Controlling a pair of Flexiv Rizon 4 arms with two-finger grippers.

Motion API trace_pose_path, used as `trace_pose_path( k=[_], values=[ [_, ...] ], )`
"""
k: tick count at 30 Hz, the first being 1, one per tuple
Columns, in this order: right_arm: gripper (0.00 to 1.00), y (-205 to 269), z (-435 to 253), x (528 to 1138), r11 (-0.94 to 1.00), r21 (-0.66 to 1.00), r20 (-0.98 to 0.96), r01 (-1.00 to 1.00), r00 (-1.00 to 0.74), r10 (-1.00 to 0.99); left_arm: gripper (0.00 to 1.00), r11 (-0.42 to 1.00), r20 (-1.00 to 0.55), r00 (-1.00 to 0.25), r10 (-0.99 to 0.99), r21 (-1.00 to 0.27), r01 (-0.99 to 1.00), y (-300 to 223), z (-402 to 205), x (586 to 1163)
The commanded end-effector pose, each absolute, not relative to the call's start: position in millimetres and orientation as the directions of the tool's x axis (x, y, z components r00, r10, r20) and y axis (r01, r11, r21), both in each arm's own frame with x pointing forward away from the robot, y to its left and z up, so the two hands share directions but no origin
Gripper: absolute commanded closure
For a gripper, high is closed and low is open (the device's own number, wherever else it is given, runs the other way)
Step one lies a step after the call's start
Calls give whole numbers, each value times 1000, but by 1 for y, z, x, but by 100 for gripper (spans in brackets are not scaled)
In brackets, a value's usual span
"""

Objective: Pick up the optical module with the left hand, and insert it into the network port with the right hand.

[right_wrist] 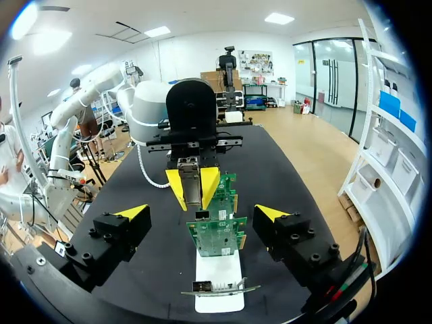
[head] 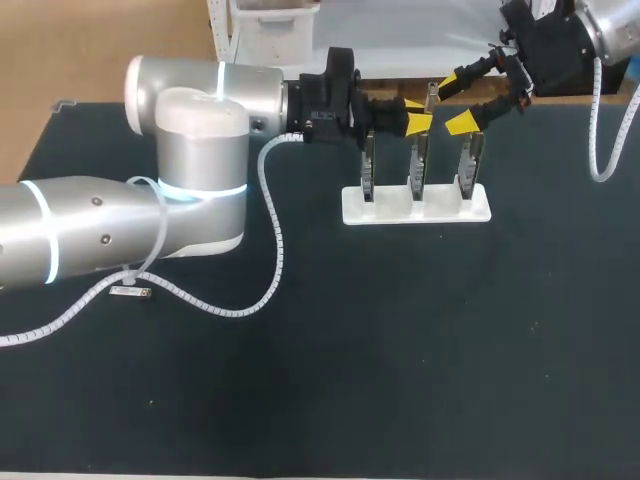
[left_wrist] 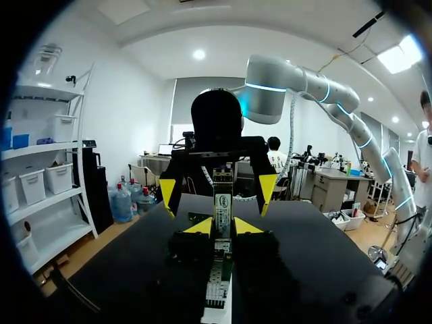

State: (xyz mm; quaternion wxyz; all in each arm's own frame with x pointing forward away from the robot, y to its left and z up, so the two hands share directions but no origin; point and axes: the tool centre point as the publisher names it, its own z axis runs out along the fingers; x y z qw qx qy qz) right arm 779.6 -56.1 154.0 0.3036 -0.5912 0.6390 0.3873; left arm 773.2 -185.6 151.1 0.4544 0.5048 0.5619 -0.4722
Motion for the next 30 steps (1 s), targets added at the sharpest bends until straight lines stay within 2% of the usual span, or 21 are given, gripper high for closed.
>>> trace_pose_path(
  k=[1,30],
  values=[
    [0,-56,154,777,5,132,-846,-991,-115,-520,100,43,-987,-78,141,-73,996,-187,151,776],
    [0,-57,166,778,50,107,-852,-993,-117,-510,100,52,-984,-83,156,-76,996,-187,148,778]
  ],
)
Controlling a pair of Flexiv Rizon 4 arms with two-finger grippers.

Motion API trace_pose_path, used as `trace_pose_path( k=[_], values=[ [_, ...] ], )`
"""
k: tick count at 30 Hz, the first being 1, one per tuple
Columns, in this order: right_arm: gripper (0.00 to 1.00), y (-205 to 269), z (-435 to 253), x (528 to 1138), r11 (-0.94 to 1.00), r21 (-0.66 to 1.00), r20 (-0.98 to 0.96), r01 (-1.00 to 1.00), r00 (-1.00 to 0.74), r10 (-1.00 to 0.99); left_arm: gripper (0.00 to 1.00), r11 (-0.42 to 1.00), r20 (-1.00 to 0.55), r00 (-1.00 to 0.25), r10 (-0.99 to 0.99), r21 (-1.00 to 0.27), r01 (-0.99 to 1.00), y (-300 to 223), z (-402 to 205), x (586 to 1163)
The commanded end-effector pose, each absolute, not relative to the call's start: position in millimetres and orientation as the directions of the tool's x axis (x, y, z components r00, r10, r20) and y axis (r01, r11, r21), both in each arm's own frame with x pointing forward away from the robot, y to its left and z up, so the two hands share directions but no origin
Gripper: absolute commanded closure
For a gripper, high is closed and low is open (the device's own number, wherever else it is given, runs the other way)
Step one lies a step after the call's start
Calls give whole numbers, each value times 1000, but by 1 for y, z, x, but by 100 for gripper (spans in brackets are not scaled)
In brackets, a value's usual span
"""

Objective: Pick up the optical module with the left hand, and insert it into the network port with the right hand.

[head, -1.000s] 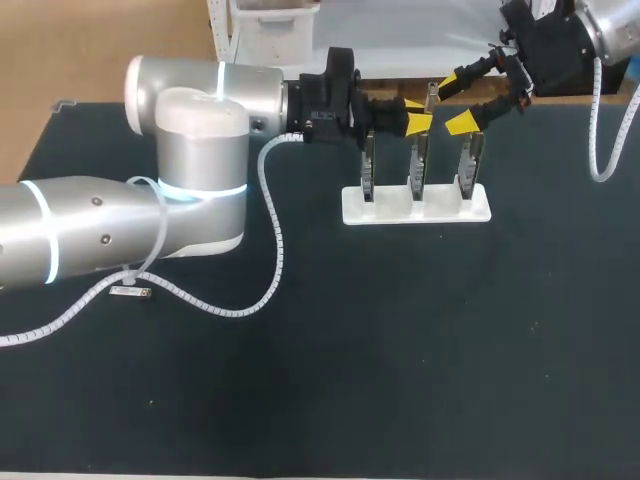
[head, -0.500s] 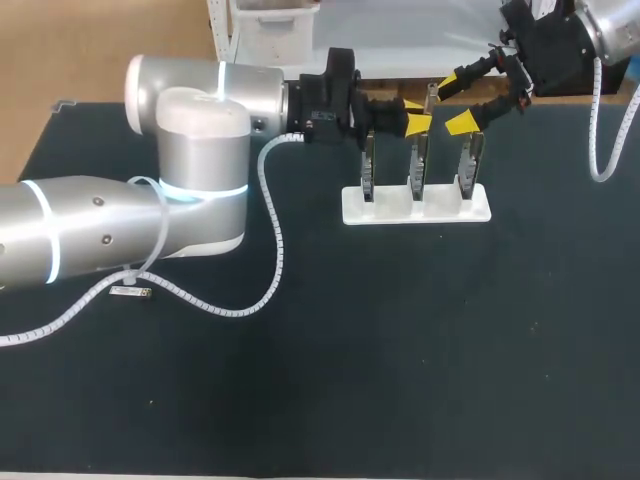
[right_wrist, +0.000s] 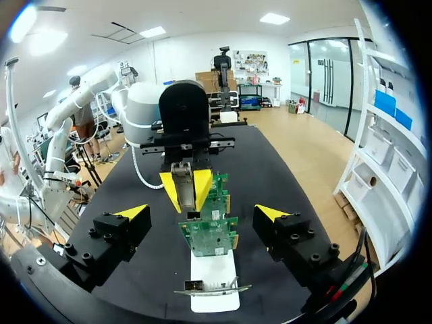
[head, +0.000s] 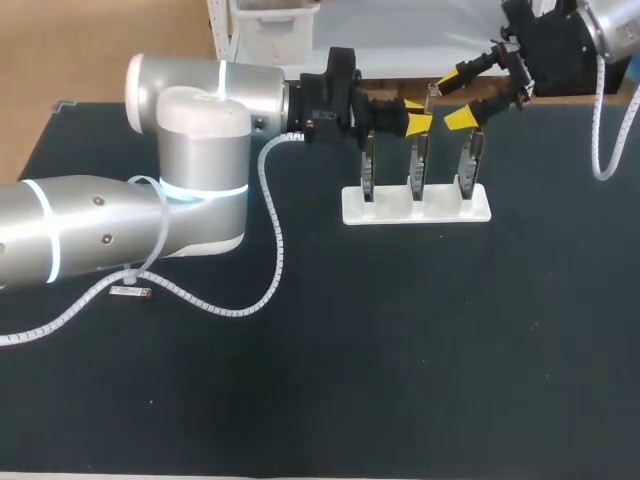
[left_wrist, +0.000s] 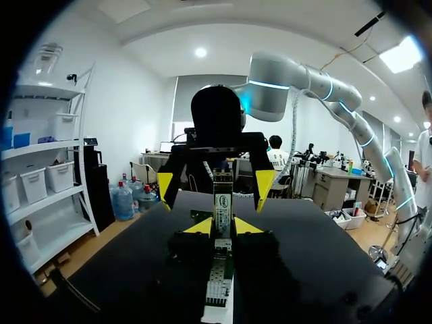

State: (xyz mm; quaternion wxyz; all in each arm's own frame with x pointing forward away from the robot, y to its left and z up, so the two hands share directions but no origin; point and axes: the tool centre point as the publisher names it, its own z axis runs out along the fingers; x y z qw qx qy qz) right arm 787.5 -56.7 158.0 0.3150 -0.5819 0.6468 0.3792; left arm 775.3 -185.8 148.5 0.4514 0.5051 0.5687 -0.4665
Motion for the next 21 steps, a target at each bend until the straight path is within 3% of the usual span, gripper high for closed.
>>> trace_pose_path(
  k=[1,21],
  values=[
    [0,-56,168,777,47,106,-857,-993,-115,-503,100,52,-984,-83,156,-76,996,-187,148,778],
    [0,-40,184,768,-26,103,-877,-994,-78,-475,100,52,-984,-83,156,-76,996,-187,148,778]
  ],
)
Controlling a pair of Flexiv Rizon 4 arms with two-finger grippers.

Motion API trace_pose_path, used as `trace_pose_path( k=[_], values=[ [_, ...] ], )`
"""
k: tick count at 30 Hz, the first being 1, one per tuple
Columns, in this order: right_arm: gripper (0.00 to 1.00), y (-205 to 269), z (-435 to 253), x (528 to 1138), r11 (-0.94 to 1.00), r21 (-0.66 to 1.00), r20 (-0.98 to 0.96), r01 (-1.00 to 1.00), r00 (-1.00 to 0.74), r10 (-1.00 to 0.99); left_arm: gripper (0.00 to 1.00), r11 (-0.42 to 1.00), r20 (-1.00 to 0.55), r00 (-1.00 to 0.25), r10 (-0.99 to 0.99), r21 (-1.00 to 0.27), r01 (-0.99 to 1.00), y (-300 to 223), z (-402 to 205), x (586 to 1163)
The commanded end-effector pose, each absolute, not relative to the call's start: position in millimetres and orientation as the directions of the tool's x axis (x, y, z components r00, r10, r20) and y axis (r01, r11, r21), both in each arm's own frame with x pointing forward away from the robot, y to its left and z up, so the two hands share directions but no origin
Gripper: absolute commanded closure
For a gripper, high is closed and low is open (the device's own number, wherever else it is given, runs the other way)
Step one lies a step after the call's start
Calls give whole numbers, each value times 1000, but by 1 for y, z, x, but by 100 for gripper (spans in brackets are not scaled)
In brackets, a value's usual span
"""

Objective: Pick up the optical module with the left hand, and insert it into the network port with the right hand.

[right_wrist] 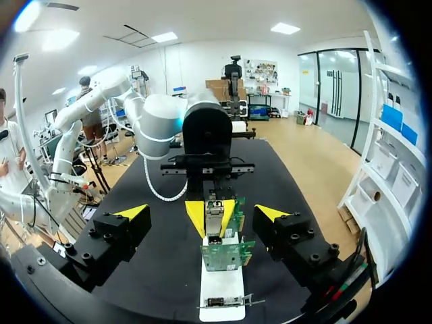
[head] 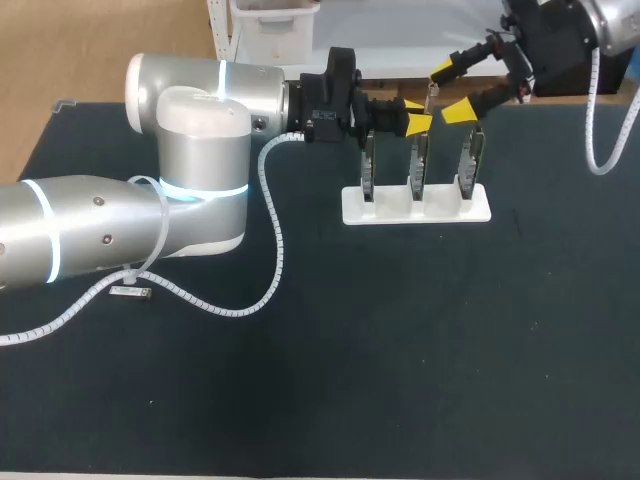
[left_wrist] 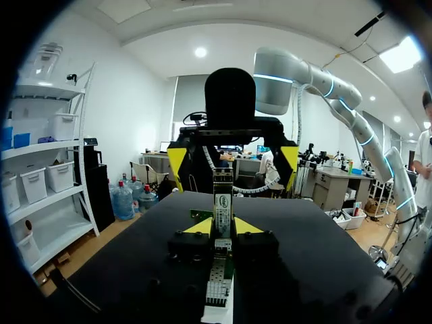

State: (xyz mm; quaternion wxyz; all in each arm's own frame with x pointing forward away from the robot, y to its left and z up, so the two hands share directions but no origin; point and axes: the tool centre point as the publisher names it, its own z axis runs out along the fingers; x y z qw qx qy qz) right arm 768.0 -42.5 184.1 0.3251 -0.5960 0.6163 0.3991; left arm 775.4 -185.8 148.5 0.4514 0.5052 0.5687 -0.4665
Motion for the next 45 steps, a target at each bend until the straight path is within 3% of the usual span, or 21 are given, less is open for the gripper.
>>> trace_pose_path(
  k=[1,21,22,23,45],
  values=[
    [0,-39,184,768,-26,103,-877,-994,-78,-474,100,52,-984,-83,156,-76,996,-187,148,778],
    [0,-33,190,764,-42,103,-881,-994,-71,-469,100,52,-984,-83,156,-76,996,-187,148,778],
    [71,-33,190,765,-43,102,-881,-994,-70,-468,100,52,-984,-83,156,-76,996,-187,148,778],
    [100,-33,190,765,-44,102,-882,-994,-70,-467,100,52,-984,-83,156,-76,996,-187,148,778],
    [100,-39,191,768,-17,92,-878,-996,-73,-474,100,52,-984,-83,156,-76,996,-187,148,778]
  ],
)
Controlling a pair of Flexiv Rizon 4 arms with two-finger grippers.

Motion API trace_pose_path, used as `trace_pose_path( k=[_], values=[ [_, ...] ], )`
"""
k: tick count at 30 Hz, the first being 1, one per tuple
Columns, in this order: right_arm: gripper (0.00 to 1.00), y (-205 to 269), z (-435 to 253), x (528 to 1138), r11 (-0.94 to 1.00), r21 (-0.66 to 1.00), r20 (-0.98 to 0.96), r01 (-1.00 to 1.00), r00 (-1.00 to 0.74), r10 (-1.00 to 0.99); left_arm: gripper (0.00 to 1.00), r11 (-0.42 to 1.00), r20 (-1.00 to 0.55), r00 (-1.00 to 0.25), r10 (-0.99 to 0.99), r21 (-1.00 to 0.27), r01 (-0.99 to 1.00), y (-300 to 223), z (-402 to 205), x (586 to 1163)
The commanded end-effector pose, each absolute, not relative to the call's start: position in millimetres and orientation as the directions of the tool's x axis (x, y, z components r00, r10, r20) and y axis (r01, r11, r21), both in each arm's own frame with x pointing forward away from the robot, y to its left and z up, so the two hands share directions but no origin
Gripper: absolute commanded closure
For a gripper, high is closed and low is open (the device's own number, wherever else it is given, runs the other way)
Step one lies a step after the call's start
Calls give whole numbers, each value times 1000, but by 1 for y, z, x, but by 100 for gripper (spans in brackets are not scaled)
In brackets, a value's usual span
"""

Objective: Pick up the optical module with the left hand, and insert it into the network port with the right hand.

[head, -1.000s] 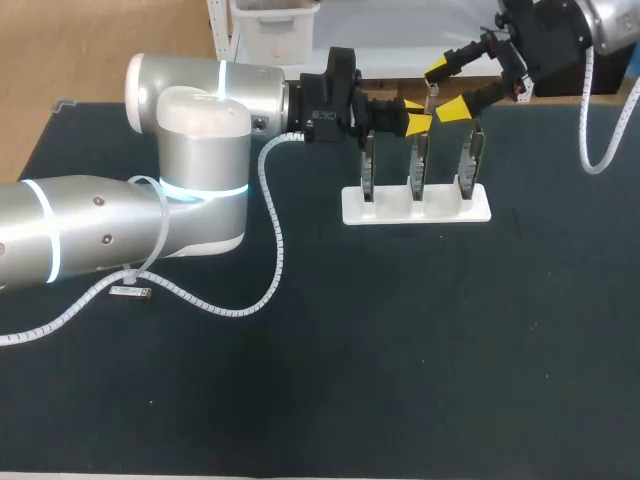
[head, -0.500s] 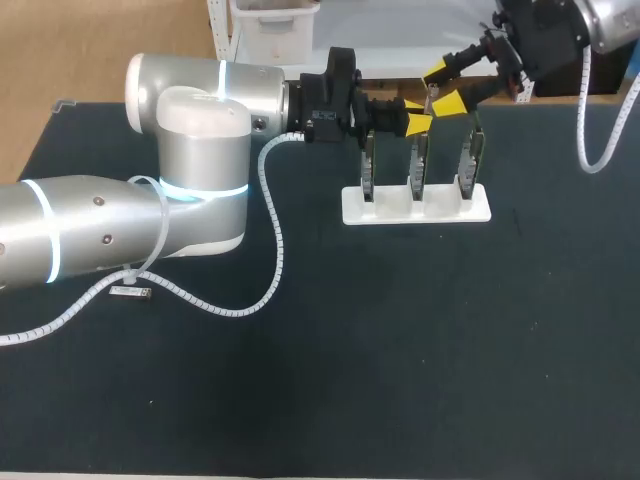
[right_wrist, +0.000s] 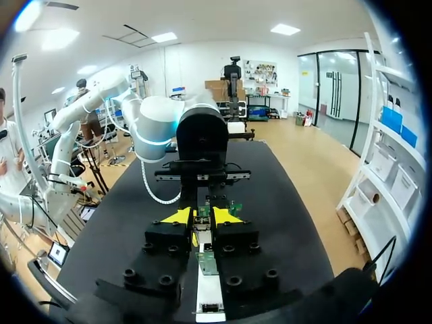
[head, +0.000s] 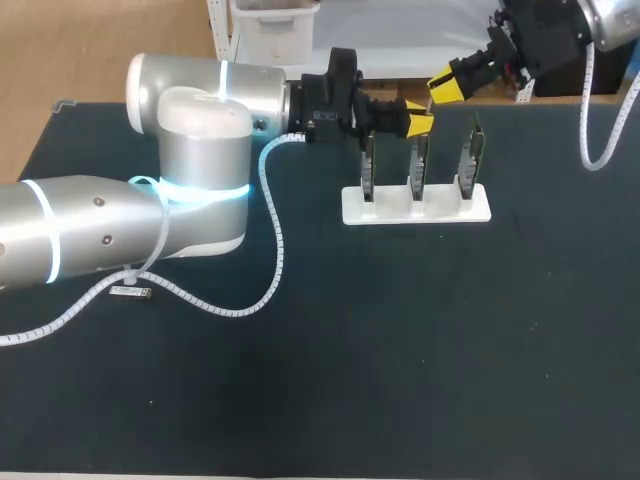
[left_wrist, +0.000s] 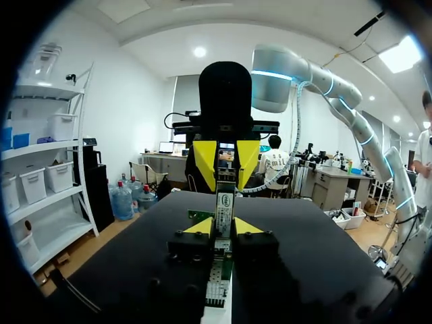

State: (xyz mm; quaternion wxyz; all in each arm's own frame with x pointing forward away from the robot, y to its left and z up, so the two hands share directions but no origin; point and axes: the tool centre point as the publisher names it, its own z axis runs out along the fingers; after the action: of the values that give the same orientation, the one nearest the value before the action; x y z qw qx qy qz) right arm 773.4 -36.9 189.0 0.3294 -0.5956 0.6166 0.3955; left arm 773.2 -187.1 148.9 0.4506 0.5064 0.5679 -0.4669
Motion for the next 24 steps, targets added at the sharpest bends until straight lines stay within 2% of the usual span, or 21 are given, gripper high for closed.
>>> trace_pose_path(
  k=[1,2,3,15,24],
  values=[
    [100,-40,191,769,-16,92,-877,-996,-73,-474,100,52,-984,-83,156,-76,996,-187,148,778],
    [100,-40,191,769,-14,91,-877,-996,-73,-474,71,52,-984,-83,156,-76,996,-187,148,778],
    [100,-41,191,769,-13,90,-877,-996,-73,-474,0,52,-984,-83,156,-76,996,-187,148,778],
    [100,-42,190,769,-16,90,-878,-996,-72,-473,0,46,-985,-73,158,-66,997,-184,149,778],
    [100,-43,190,771,-13,89,-880,-996,-72,-470,0,72,-962,-55,268,-37,997,-171,151,781]
  ],
)
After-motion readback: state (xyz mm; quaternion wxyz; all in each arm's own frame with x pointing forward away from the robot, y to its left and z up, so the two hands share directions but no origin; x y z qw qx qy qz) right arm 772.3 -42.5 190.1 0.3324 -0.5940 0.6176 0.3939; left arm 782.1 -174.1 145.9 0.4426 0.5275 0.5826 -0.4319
